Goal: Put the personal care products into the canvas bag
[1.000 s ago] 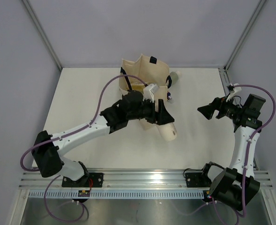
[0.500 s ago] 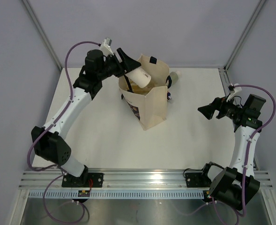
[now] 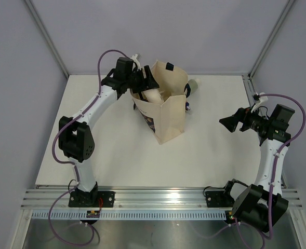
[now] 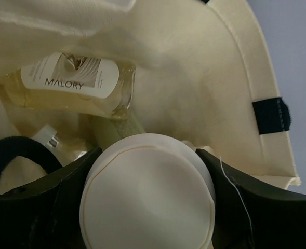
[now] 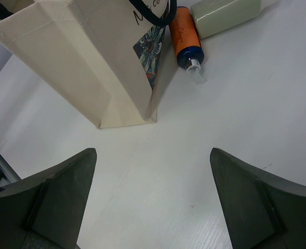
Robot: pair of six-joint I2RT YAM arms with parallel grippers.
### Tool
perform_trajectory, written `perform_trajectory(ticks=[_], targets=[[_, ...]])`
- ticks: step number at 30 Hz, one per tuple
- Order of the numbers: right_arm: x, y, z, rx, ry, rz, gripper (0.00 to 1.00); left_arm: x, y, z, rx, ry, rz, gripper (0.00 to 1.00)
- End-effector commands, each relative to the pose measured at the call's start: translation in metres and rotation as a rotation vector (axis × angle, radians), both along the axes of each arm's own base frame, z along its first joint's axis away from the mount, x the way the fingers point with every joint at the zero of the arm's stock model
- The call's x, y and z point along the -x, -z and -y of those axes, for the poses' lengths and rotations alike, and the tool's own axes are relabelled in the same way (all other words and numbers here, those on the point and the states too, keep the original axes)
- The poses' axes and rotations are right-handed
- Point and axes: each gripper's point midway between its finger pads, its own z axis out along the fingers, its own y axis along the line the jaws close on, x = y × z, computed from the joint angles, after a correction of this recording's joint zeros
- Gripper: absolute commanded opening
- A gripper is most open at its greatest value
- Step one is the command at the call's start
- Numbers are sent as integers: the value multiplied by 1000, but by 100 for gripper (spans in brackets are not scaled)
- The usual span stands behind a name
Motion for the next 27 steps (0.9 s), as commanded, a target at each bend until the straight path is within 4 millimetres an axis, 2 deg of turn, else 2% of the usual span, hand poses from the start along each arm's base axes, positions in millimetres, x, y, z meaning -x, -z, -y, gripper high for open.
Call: perform_trajectory(ticks=[1,3,4,7,17,21,23,24,27], targets=[[-3,-10,2,16,-13,42,99,-1,-43,0,-34,14,168,57],[-3,-8,2,17,-13,37,99,-1,-39,-3,-69,8,170,74],[-3,-7,3,17,-13,35,99,0,-39,-4,-76,8,172,92],[-4,-5,4,25,-10,32,100,2,-45,-6,-92,16,187,99],[-1,5,-4,-7,-82,15,99,21,-82,-31,-209,34,294,99],[-4,6,-11,0,-116,-31,100,24,-83,-36,-257,56,306,99],[-8,8,-18,21,-134,-46,100,22,-89,-35,-265,64,311,99],[-9,7,-20,30,-141,-52,99,21,-83,-35,-278,73,297,99],[-12,13,-27,67,-163,-75,100,17,-87,-34,-277,75,311,99]])
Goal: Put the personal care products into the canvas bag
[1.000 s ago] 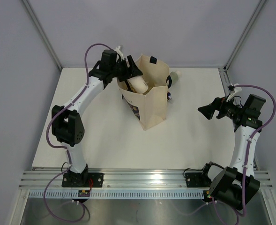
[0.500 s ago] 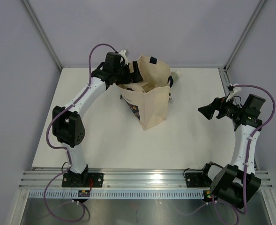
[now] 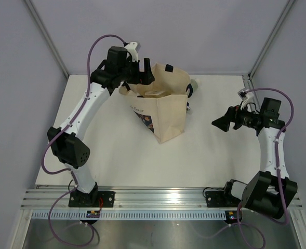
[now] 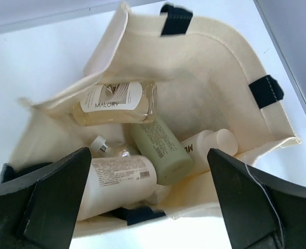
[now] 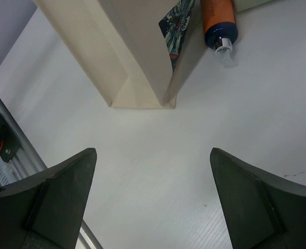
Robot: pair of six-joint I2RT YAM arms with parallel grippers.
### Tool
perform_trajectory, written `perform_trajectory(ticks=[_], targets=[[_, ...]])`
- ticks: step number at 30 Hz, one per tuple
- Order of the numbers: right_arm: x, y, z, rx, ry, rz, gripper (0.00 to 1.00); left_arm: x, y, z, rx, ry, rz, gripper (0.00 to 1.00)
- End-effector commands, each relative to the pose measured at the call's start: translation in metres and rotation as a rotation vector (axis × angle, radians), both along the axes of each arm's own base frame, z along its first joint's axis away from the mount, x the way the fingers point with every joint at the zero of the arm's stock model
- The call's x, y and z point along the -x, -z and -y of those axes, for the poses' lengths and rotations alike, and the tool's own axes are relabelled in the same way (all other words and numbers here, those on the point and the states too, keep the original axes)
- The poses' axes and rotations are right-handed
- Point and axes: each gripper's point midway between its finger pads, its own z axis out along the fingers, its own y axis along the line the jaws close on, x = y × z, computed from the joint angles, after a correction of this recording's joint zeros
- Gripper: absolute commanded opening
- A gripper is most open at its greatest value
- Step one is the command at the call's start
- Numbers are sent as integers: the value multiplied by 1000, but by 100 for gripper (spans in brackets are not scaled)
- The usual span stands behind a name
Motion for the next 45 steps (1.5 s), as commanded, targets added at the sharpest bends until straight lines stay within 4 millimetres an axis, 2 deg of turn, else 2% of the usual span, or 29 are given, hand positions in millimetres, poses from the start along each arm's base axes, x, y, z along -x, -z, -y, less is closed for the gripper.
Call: perform_trajectory(ticks=[1,7,8,9,11,12,13,14,15,16,17,18,19,20,21,22,23,24,25,26,27,28,29,30,31,36,37,40,45], targets=[[-8,-5,-3,78,-24,17,100,-2,-24,-2,-15,15,71,99],[-21,-1,-2,129,-23,-13,100,-7,-36,-9,-29,-12,109,99],[-34,4,-4,153,-3,-32,100,-2,-46,-18,-49,-34,143,99],[-35,2,-4,155,-3,-28,100,-1,-36,-19,-57,-34,124,99],[-52,8,1,162,71,-66,100,11,-54,-32,-58,-67,184,99],[-60,6,-2,167,91,-77,100,19,-34,-37,-81,-71,155,99],[-69,9,0,173,153,-119,100,26,-33,-44,-88,-84,165,99],[-79,21,-1,175,173,-169,100,40,-55,-56,-79,-109,237,99],[-90,16,-11,182,170,-169,99,49,-54,-63,-85,-124,250,99],[-98,19,-13,186,208,-204,100,59,-26,-71,-118,-134,208,99],[-107,38,-18,191,202,-267,100,66,-25,-79,-129,-153,233,99],[-117,33,-24,192,191,-272,100,84,-38,-92,-119,-179,283,99],[-122,37,-35,203,168,-287,99,93,-10,-102,-157,-200,245,99],[-128,59,-38,216,158,-355,100,101,-5,-108,-164,-210,259,99],[-143,51,-40,217,163,-337,99,117,-14,-116,-146,-219,302,99],[-151,54,-40,217,162,-349,99,124,-8,-123,-155,-228,305,99],[-156,77,-41,226,155,-419,99,131,16,-129,-183,-239,271,99],[-170,67,-52,244,121,-378,99,143,11,-136,-169,-249,300,99],[-178,87,-54,265,105,-417,100,149,18,-140,-174,-254,297,99],[-178,92,-59,286,80,-439,99,153,24,-142,-173,-256,294,99],[-192,83,-61,311,61,-387,99,162,37,-146,-175,-258,287,99],[-197,102,-63,328,47,-419,99,166,42,-147,-173,-256,284,99],[-197,107,-69,342,29,-431,100,170,47,-148,-169,-260,277,99],[-208,98,-73,354,0,-385,99,173,59,-150,-175,-266,256,99],[-210,113,-76,361,-17,-413,100,176,59,-153,-171,-281,262,99],[-230,121,-101,420,-62,-362,100,188,80,-160,-168,-305,229,99],[-231,131,-105,437,-69,-372,99,189,80,-162,-168,-312,232,99],[-240,141,-115,509,-53,-352,99,191,76,-163,-160,-315,250,99],[-253,156,-118,633,29,-338,100,190,78,-164,-170,-317,248,99]])
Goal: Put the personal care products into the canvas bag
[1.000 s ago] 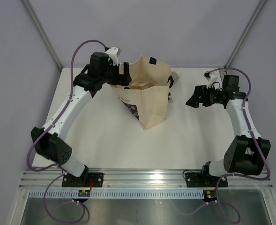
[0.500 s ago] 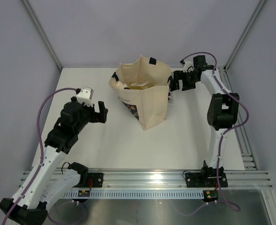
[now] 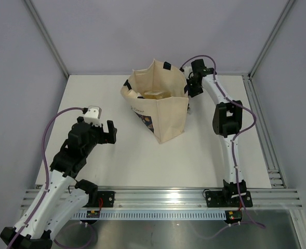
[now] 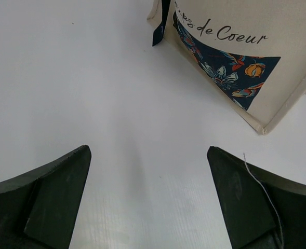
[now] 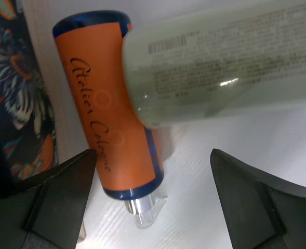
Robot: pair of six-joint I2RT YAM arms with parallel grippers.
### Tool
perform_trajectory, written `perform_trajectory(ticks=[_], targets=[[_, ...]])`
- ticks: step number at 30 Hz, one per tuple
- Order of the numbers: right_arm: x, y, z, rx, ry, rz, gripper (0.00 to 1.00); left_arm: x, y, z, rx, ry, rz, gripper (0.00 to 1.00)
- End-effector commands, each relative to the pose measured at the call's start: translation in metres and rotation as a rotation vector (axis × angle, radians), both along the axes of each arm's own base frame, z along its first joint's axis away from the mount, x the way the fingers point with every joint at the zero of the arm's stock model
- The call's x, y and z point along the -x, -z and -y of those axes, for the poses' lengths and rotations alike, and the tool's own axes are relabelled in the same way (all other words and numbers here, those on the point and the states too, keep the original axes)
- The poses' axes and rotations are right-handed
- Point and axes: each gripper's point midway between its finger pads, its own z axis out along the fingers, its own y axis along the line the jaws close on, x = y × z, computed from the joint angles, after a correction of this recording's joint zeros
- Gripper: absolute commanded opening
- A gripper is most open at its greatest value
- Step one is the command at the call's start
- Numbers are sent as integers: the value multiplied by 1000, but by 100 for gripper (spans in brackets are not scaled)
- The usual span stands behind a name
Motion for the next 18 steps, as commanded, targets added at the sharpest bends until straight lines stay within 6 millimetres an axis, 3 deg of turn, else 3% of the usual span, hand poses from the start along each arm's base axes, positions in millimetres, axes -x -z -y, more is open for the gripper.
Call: perform_trajectory(ticks=[1,6,13,18], targets=[[-4,12,-10,124,4,15,100,-7,-13,-2,18,-27,55,99],[0,21,-10,182,11,-11,100,-8,-12,-1,22,-21,53,99],[25,47,-12,223,-26,-123,98,-7,-13,0,28,-20,55,99],[41,58,-11,222,-54,-180,84,-7,-12,0,30,-20,51,99]])
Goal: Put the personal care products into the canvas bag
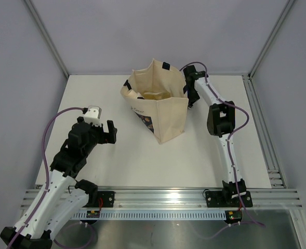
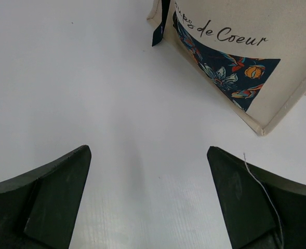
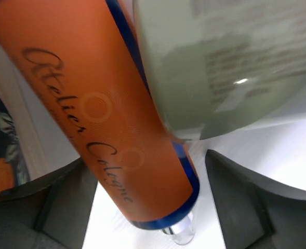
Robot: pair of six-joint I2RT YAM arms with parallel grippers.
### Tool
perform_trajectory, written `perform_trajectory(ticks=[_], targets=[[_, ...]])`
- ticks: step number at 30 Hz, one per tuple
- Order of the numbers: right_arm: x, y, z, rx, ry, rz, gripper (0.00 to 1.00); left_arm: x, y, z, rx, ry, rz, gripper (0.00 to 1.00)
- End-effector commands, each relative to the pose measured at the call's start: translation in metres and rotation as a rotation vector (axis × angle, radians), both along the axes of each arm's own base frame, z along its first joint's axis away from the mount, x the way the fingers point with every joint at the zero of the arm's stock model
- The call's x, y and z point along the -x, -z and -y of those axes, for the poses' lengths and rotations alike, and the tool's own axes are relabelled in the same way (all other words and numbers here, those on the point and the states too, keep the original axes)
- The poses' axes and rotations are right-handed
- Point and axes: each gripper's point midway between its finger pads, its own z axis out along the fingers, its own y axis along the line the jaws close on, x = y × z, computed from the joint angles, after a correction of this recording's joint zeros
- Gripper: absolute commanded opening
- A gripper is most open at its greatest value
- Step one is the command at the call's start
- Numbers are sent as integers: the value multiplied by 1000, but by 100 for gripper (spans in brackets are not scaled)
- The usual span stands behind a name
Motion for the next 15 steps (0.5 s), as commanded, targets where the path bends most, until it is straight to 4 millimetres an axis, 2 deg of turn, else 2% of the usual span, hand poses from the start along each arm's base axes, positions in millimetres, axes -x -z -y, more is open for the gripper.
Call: perform_trajectory(ticks=[1,3,4,6,7,8,9,10,11,14,15], targets=[[24,18,-7,42,-55,-82,77,-6,-11,0,22,-16,47,99],[28,18,-9,16,-63,-95,65,-7,-11,0,21,-17,46,99],[30,14,-10,1,-63,-99,51,-7,-11,0,21,-17,46,99],[39,14,-15,-51,-80,-129,43,-6,-11,0,22,-19,45,99],[39,4,-15,-71,-80,-114,35,-6,-10,-1,21,-19,43,99],[48,8,-14,-81,-89,-141,32,-6,-11,-1,22,-19,44,99],[52,4,-16,-109,-99,-143,29,-6,-11,-1,22,-19,44,99],[48,-15,-16,-132,-103,-91,27,-5,-11,-1,22,-18,44,99],[63,-7,-13,-146,-110,-129,23,-6,-11,0,23,-18,45,99],[82,-25,-11,-208,-145,-111,18,-5,-13,0,29,-16,51,99],[84,-41,-12,-228,-162,-75,16,-5,-12,0,30,-15,48,99]])
